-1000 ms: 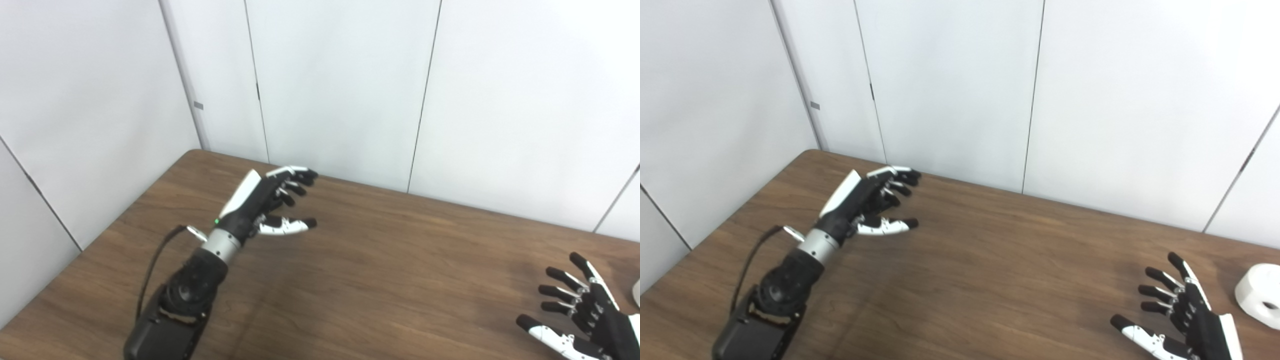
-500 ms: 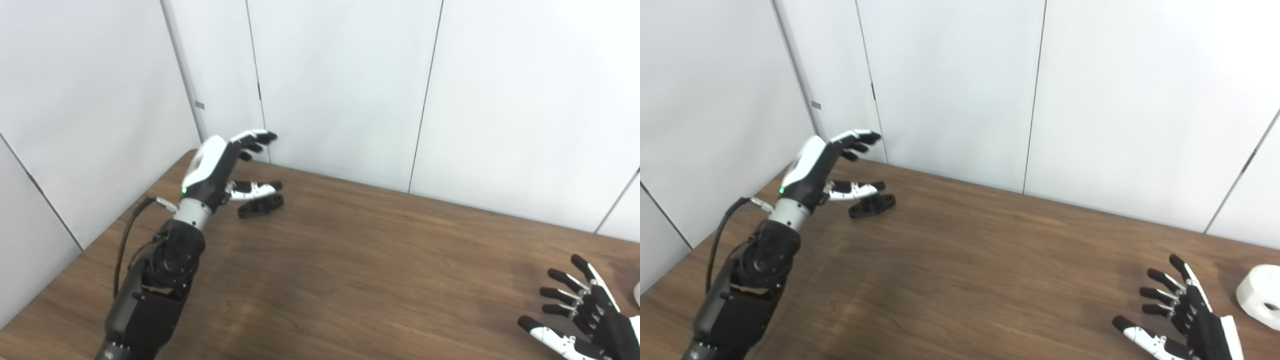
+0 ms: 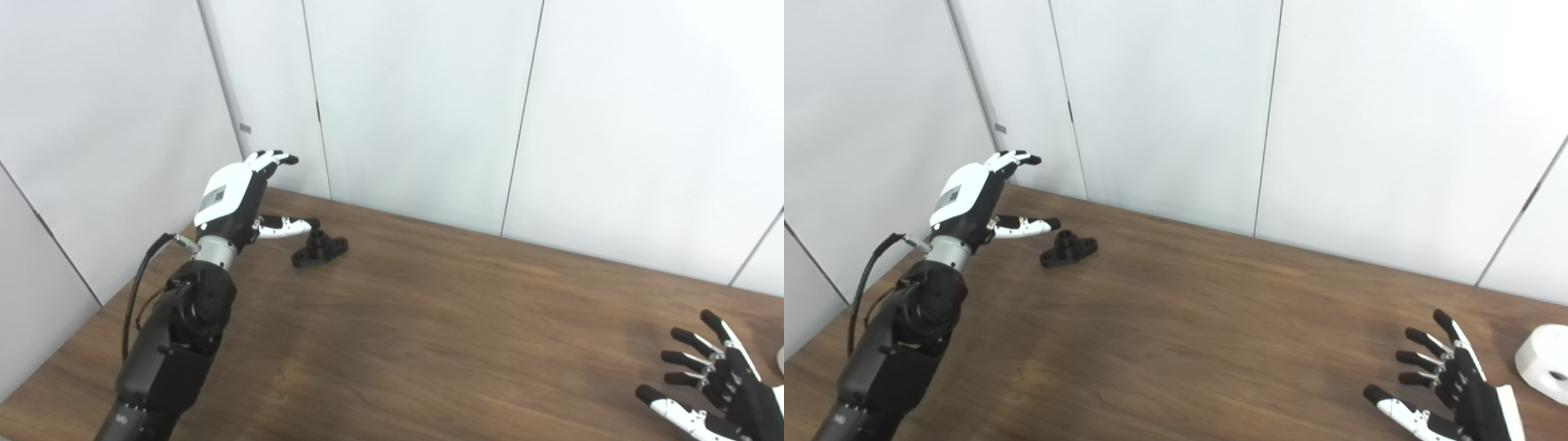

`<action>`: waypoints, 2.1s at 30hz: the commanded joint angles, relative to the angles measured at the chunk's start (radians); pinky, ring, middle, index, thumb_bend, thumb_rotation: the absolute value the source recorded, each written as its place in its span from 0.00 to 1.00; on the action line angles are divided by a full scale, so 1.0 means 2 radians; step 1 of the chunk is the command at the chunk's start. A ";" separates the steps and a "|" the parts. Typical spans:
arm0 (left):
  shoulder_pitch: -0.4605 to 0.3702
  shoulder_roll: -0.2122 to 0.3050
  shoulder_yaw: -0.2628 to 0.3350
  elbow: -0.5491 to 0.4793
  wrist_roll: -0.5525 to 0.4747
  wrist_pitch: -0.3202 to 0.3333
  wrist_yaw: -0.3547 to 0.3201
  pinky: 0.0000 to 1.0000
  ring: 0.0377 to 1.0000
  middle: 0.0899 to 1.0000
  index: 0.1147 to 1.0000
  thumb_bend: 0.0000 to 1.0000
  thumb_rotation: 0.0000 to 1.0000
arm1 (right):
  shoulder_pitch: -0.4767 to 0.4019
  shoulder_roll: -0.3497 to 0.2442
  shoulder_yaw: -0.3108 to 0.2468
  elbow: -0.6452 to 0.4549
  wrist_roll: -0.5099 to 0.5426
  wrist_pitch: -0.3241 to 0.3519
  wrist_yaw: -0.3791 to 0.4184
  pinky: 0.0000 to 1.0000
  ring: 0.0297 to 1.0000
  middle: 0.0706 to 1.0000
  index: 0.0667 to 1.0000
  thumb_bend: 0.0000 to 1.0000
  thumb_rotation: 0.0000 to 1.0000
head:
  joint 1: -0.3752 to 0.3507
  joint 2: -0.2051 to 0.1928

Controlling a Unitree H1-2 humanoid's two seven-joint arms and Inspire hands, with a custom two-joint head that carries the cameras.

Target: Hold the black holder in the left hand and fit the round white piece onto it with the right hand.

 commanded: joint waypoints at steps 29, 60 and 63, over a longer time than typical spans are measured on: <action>-0.040 0.049 -0.068 0.099 0.034 0.090 -0.035 1.00 1.00 1.00 0.87 1.00 0.44 | -0.005 -0.001 -0.003 -0.050 0.000 0.020 0.002 0.60 0.70 0.80 0.94 0.55 0.00 | -0.003 0.010; -0.054 -0.002 -0.105 0.200 0.016 0.058 0.046 1.00 1.00 1.00 0.81 0.91 0.34 | 0.003 0.003 0.000 -0.067 -0.028 0.025 -0.002 0.58 0.65 0.77 0.90 0.60 0.00 | -0.014 0.020; -0.054 -0.002 -0.108 0.205 0.014 0.055 0.051 1.00 1.00 1.00 0.81 0.90 0.35 | 0.004 0.002 0.000 -0.068 -0.028 0.025 -0.002 0.58 0.65 0.77 0.90 0.60 0.00 | -0.015 0.021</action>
